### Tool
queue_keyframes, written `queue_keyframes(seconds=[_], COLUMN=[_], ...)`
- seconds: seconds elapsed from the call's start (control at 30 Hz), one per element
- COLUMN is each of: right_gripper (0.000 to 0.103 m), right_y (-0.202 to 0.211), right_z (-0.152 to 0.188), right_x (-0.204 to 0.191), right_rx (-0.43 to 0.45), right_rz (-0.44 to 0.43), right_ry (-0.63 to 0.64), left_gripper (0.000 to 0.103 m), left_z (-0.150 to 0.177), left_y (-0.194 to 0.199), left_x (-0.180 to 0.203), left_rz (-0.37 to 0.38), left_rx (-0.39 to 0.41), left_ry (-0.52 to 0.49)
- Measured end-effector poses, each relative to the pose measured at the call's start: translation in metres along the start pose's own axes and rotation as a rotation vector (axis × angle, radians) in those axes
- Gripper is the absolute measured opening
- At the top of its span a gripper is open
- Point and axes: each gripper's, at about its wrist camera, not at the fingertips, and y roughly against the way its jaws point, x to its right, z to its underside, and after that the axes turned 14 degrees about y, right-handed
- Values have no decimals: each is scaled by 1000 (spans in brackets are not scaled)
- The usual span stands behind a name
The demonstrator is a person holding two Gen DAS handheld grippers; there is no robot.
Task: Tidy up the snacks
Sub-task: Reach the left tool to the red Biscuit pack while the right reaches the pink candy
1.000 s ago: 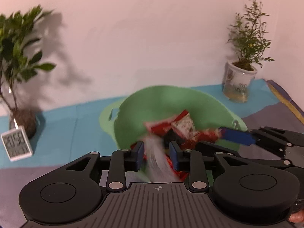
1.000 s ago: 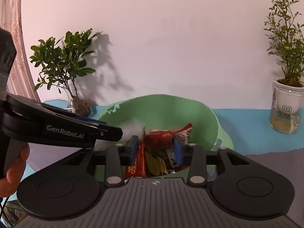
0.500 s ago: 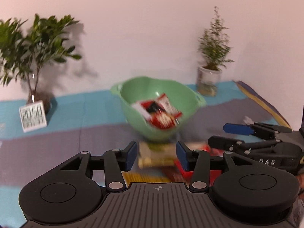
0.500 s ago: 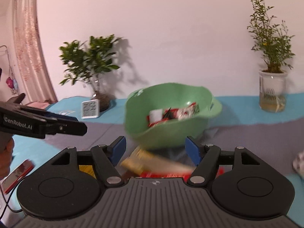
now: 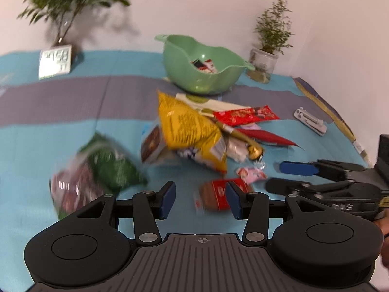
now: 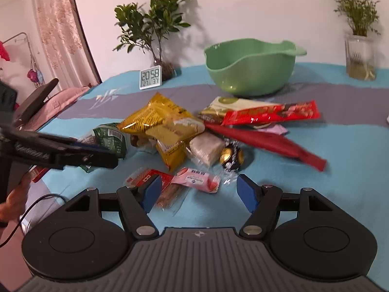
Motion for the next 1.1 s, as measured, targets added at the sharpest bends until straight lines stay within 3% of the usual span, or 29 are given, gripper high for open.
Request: queue_keyframes(seconds=[0.3, 0.6, 0.77, 0.9, 1.1], right_gripper=[70, 69, 70, 70, 68], right_y=[-30, 7, 26, 33, 0], right_z=[-4, 19, 31, 27, 5], right_x=[-13, 8, 22, 26, 16], right_rx=[-18, -22, -34, 0, -7], right_rz=[104, 255, 322, 282, 169], right_ry=[9, -57, -131, -181, -163], left_gripper=[103, 103, 103, 103, 103], left_z=[7, -7, -7, 2, 17], left_y=[4, -33, -54, -55, -37], left_x=[0, 22, 38, 51, 46], left_rz=[-1, 39, 98, 125, 72], left_rx=[6, -36, -86, -84, -53], left_ry=[7, -111, -151, -204, -223])
